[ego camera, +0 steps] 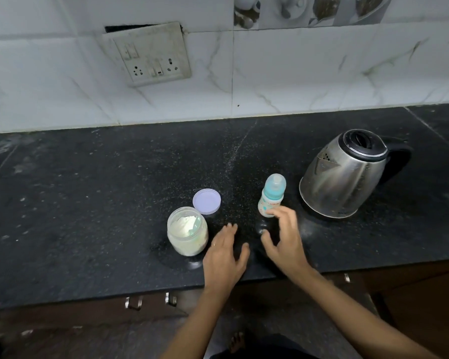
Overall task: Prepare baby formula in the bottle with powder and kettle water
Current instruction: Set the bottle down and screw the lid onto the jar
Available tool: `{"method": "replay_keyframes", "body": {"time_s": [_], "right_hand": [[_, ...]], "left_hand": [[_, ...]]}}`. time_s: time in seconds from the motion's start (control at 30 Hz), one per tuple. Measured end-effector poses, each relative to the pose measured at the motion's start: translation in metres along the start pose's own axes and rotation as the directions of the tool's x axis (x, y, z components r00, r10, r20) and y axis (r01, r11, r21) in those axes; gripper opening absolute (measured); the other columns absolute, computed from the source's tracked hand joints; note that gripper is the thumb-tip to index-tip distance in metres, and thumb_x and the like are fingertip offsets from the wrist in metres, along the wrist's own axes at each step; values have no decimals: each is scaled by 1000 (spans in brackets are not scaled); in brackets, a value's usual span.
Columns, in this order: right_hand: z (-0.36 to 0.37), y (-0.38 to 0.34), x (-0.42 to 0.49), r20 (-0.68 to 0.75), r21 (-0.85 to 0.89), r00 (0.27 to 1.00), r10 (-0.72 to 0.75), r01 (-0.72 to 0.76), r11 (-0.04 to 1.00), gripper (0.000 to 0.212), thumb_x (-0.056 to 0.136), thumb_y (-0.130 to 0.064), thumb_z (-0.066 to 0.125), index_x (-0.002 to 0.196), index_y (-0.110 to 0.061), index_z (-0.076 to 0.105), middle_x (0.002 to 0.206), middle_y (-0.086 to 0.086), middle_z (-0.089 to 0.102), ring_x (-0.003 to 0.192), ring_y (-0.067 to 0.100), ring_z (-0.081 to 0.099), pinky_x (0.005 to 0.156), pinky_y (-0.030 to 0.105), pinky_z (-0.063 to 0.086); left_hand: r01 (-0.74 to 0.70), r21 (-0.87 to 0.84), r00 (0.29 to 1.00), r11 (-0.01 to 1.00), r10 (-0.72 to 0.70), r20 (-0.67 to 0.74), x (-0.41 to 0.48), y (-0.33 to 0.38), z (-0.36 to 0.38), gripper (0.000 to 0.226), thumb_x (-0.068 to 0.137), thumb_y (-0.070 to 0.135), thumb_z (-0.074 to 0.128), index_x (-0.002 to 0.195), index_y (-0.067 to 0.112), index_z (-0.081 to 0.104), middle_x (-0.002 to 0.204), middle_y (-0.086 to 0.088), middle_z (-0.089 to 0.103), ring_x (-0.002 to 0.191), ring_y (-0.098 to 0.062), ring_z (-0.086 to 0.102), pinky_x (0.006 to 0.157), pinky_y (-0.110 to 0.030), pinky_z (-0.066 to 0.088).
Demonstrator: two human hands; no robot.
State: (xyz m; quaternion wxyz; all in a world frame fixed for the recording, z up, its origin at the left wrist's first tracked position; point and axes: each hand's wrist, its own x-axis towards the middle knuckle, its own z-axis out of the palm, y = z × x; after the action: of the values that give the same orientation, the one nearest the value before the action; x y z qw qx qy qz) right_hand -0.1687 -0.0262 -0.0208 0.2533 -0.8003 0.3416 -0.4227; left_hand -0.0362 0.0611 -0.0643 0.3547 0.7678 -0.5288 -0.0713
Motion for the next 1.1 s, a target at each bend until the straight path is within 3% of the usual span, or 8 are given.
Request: {"method": "replay_keyframes", "body": {"time_s": [0.23,0.47,0.57,0.73,0.83,0.9,0.97,1.1], "right_hand": [[56,0,70,460,-142,876,144,-87,986,67,78,-13,71,135,-6,38,134,12,38,125,22,39,107,40,36],[114,5,115,687,-227,662,301,-198,954,115,67,-30,85,150,-8,9,157,14,15,146,30,5,116,42,17],[126,6,117,702,-253,648,296,-162,954,114,64,-40,86,149,-11,17,154,16,23,145,32,8,116,45,17],[113,-14,138,726,-324,668,164,122,938,105,65,-27,84,147,-10,21,149,16,30,143,31,16,114,44,25],[88,-46,160,860,-328,503,83,421,846,111,63,-8,82,148,-20,12,143,14,34,136,31,29,102,46,40],[71,-72,168,932,-280,351,92,532,799,116,63,-1,80,148,-29,7,134,8,40,122,26,41,84,40,45],[63,-93,170,970,-191,231,72,547,815,116,66,0,78,148,-34,2,126,1,42,109,18,39,73,33,39],[71,-111,159,973,89,146,-178,477,875,101,66,-15,79,145,-27,17,123,-9,41,113,9,37,85,27,38]], "left_hand": [[144,-46,963,989,-150,-223,-70,-31,-39,27,80,42,57,93,19,63,92,10,62,90,-10,53,73,-27,46],[361,-222,868,906,-413,-277,-44,-49,-66,73,64,33,87,121,9,48,114,3,46,107,-19,44,90,-22,34],[331,-321,891,888,-406,-205,-27,-52,-70,88,57,44,85,130,18,43,122,9,46,115,-12,44,96,-21,37],[319,-414,916,853,-390,-98,-9,-57,-73,102,54,50,86,140,25,36,141,8,43,131,-12,40,106,-44,39],[297,-428,931,854,-358,-69,-2,-56,-77,103,53,48,87,140,34,35,146,16,38,136,-7,34,110,-39,34],[269,-437,941,858,-331,-70,3,-50,-83,97,53,46,85,133,51,33,140,34,34,134,3,32,108,-20,31],[259,-456,944,852,-322,-66,5,-48,-86,93,53,40,87,126,59,33,134,36,40,128,6,38,97,-6,32],[306,-485,931,819,-364,-26,5,-51,-85,90,55,40,87,127,53,35,128,20,51,115,5,49,82,-3,38]]}}
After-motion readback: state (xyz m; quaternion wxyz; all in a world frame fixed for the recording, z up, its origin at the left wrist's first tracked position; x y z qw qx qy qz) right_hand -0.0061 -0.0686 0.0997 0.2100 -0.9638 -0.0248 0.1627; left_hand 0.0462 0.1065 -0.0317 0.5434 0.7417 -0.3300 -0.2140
